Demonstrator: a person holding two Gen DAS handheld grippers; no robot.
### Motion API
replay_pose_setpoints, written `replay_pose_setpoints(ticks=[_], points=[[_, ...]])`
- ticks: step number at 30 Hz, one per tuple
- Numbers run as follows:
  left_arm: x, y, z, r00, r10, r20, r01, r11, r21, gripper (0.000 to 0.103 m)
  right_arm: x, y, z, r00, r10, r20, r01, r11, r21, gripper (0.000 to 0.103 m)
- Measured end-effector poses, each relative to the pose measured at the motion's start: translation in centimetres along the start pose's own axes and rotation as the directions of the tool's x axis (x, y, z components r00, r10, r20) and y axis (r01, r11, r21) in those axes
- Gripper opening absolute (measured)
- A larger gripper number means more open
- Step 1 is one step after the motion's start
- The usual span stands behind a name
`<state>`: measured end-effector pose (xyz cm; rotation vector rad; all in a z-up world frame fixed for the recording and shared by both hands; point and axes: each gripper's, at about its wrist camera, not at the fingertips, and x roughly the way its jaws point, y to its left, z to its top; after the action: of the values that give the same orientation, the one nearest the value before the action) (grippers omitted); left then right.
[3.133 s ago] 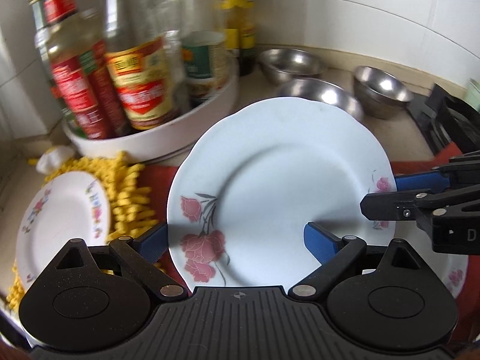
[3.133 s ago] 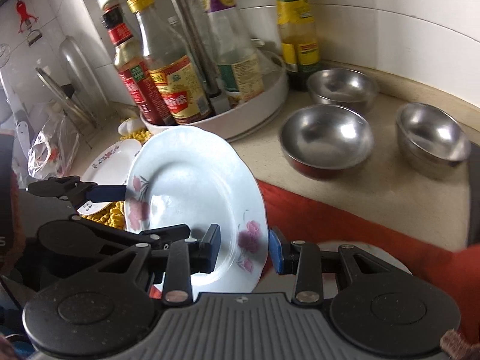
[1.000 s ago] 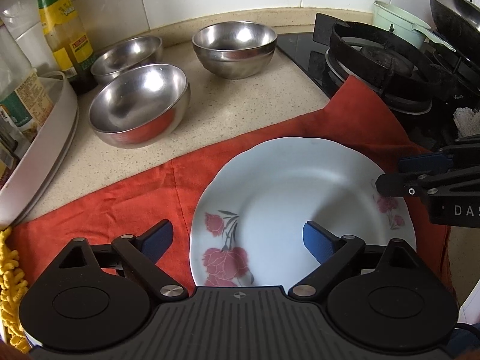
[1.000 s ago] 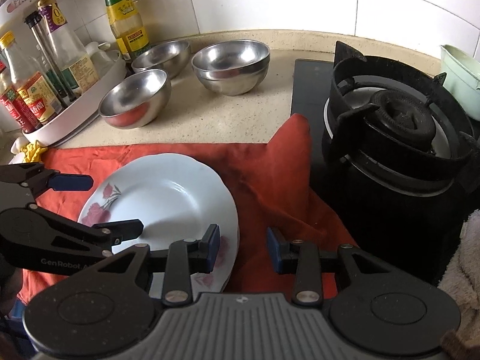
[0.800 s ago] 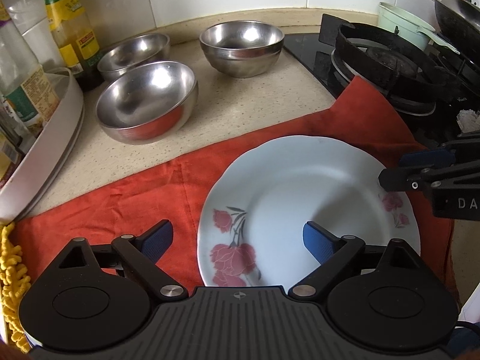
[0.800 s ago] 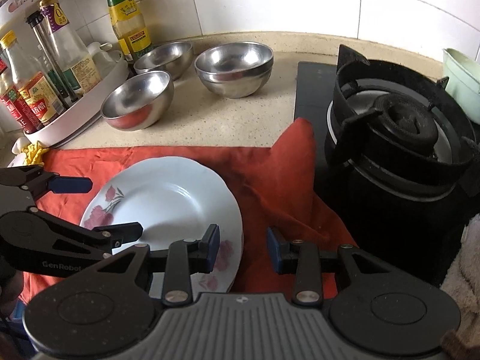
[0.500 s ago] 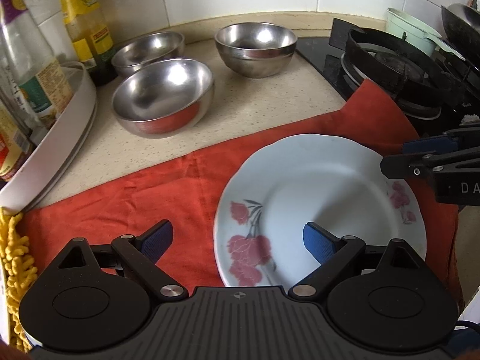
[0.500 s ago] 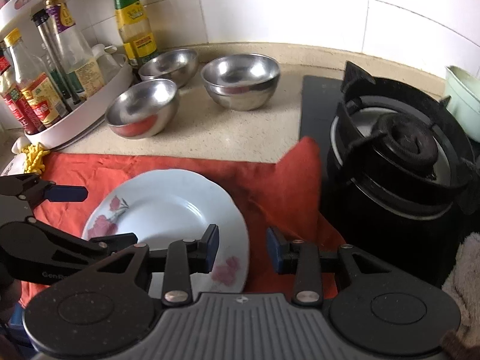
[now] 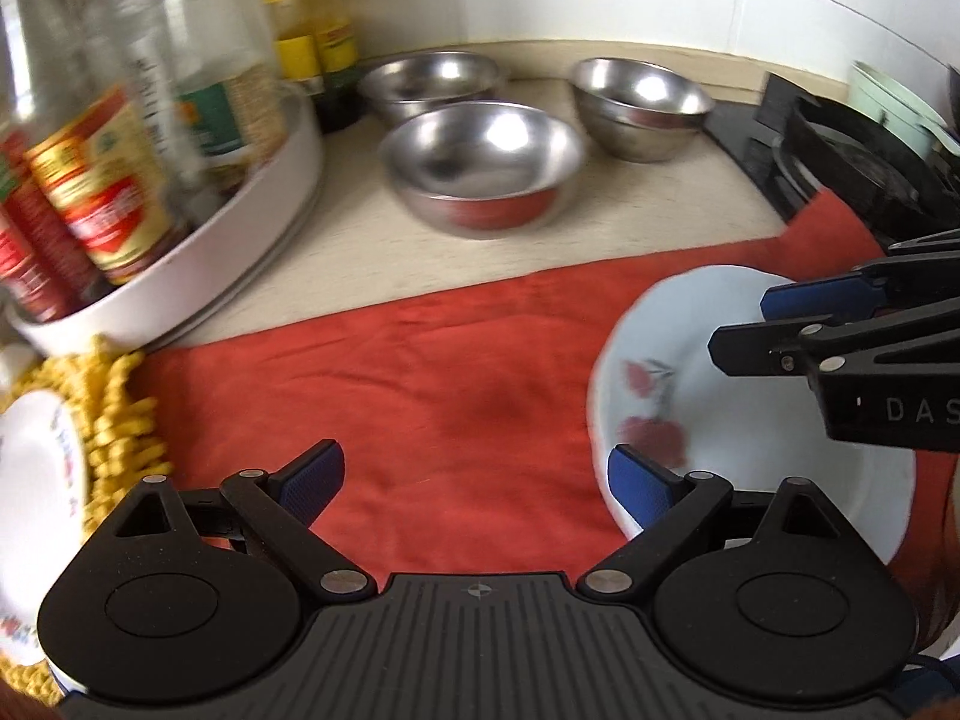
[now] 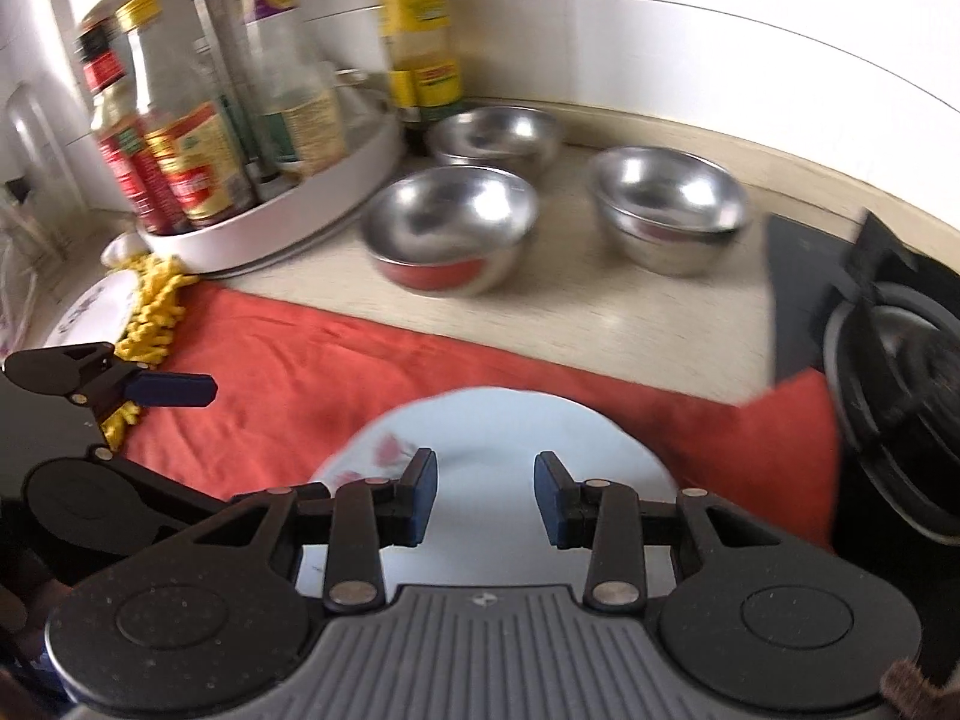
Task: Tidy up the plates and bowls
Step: 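Move the right tool to the multicolour-flowered plate on the yellow mat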
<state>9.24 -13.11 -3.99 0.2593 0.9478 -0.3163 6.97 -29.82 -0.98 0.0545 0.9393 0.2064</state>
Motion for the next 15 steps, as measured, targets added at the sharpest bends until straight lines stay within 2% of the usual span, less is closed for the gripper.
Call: replay_pose_setpoints(ticks=[8, 15], points=[[-1.5, 4.6, -1.1, 0.998, 0.068, 0.007, -0.067, 0.994, -0.084, 0.097, 2.1, 4.8, 1.8, 0.997, 0.076, -0.004, -0.076, 0.993, -0.093, 0.034], [-2.6, 9.7, -2.6, 0.990, 0.138, -0.008, -0.138, 0.976, -0.166, 0.098, 4.1, 10.5, 3.0, 0.987, 0.160, -0.015, -0.160, 0.970, -0.182, 0.034]])
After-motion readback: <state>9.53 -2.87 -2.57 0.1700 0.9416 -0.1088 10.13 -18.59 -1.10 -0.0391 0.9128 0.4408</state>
